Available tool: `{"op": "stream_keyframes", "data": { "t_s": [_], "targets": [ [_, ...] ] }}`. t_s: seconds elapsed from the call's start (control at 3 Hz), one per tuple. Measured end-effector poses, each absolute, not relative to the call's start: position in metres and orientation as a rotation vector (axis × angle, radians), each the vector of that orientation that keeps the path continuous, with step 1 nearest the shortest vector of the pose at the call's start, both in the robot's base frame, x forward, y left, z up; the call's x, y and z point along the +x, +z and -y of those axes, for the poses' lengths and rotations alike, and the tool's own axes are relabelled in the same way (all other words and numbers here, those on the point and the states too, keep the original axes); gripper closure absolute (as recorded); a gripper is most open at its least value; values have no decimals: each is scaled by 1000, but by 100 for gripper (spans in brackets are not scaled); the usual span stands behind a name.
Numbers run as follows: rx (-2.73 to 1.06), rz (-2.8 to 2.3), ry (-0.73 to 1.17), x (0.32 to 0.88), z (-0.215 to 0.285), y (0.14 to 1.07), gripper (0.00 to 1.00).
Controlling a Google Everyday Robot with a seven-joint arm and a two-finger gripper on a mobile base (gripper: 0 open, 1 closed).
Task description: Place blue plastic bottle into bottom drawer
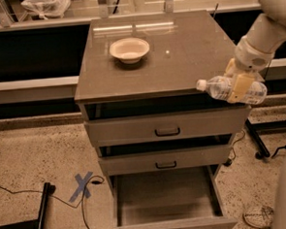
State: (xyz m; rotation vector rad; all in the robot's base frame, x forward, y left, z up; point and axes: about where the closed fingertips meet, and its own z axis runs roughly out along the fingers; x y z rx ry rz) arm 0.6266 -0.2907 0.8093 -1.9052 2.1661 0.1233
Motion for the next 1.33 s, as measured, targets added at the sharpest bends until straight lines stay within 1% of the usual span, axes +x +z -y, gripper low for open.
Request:
{"op": "stream_keyframes", "data": {
  "t_s": [0.33,0.67,1.0,1.33],
  "targets": [
    [-1735,-2146,177,611,330,824,100],
    [-1581,-2109,188,595,365,850,100],
    [-1431,-2049,293,590,371,862,100],
    [-1306,-1943,458,598,337,868,100]
  ]
}}
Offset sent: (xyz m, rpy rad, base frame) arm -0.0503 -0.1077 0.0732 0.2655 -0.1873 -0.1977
